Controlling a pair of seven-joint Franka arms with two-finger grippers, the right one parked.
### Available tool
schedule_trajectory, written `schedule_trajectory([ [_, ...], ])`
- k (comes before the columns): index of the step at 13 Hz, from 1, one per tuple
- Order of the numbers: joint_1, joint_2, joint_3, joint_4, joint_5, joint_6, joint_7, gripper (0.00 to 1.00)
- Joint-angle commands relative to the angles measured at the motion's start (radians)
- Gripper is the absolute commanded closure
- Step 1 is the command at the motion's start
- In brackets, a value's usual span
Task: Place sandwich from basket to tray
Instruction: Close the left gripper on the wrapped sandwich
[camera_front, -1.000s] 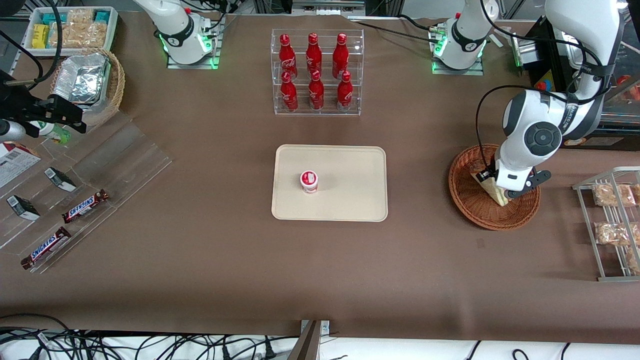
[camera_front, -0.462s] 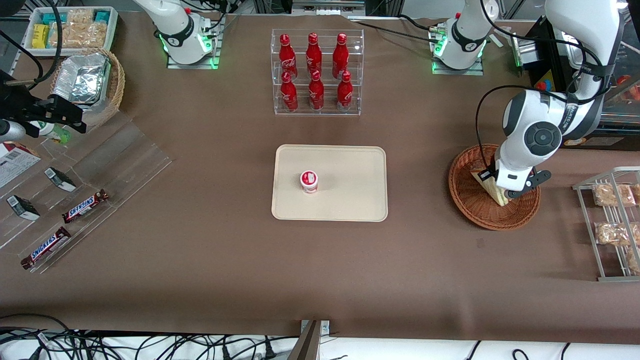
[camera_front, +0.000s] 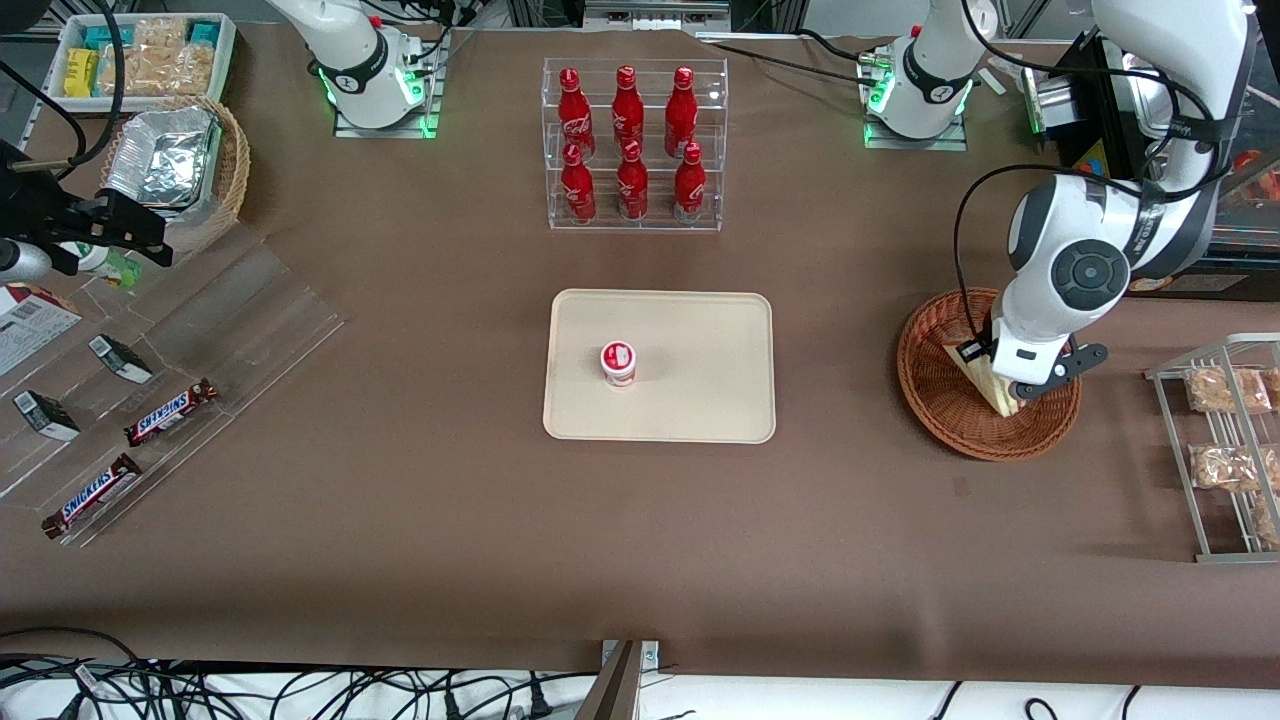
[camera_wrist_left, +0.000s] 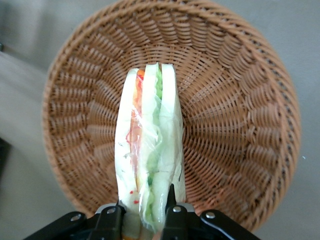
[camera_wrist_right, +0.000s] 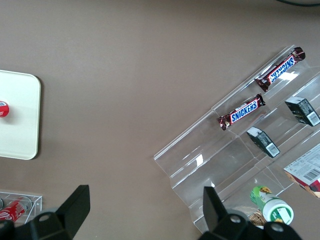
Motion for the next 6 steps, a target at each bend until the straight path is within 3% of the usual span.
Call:
schedule_trajectory([
  [1,-0.003,-0.015,-0.03,0.12,0.031,-0.176,0.069,0.71],
  [6,-0.003,-0.015,-0.16,0.26,0.017,-0.376,0.164,0.71],
])
